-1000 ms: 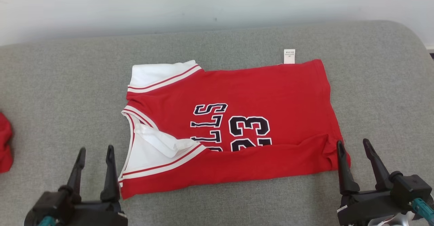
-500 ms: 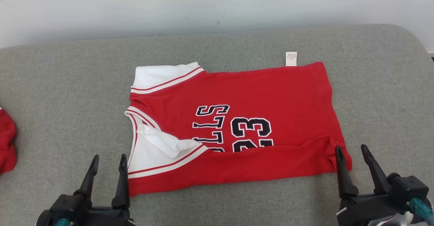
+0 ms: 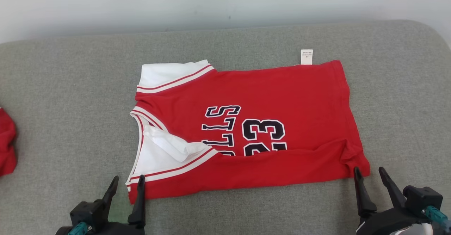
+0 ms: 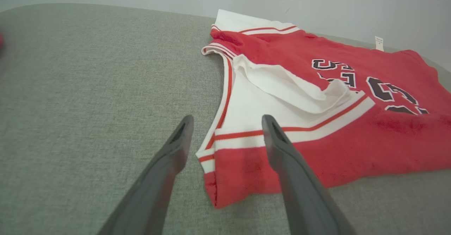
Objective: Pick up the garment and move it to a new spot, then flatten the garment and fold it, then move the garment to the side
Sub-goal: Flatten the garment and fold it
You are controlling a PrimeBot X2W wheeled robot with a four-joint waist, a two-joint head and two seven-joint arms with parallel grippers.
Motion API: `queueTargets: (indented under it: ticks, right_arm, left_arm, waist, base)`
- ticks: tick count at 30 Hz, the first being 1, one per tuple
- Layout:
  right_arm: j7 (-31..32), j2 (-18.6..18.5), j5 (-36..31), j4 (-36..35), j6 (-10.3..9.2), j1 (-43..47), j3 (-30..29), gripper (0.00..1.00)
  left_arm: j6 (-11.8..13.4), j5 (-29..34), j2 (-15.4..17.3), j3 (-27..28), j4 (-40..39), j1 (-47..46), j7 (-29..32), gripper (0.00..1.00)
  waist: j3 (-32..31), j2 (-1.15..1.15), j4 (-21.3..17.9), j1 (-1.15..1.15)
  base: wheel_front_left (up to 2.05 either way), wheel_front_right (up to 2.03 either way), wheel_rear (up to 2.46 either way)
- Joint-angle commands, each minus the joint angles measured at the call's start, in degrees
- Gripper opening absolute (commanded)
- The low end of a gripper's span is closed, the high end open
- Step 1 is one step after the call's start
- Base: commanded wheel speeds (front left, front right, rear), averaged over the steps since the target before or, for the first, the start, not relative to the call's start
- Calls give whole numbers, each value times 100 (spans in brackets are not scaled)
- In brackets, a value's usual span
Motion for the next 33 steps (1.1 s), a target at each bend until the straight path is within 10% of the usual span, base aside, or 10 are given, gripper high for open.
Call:
queueTargets:
  ticks: [1, 13, 17, 18, 21, 33]
  right_arm:
    - [-13, -23, 24, 104, -4, -77, -11, 100]
    - [43, -27, 286, 996, -4, -480, 97, 100]
    - [19, -59, 432, 1289, -4, -699, 258, 100]
    - [2, -72, 465, 1342, -4, -738, 290, 73]
    - [-53, -103, 601, 1471, -4, -833, 393, 0]
    - [-51, -219, 1000, 1028, -4, -371, 577, 0]
  left_arm:
    - [-10, -53, 2, -2, 45, -10, 39, 100]
    - [-119, -597, -137, -28, 204, 83, 792, 100]
    - [-225, -788, -155, -25, 182, 64, 983, 28]
    - [-255, -852, -173, -28, 177, 58, 1025, 0]
    - [-286, -952, -170, -7, 132, 34, 1068, 0]
    - [-203, -960, 80, 42, -433, 331, 1218, 0]
  waist:
    - [44, 0, 15, 0]
    - [245, 0, -24, 0]
    - [312, 0, -39, 0]
    - [326, 0, -39, 0]
    - [357, 0, -28, 0]
    - [245, 0, 38, 0]
  base:
    - [0, 0, 0]
    - [0, 0, 0]
    - [0, 0, 0]
    - [0, 0, 0]
    - [0, 0, 0]
    - [0, 0, 0]
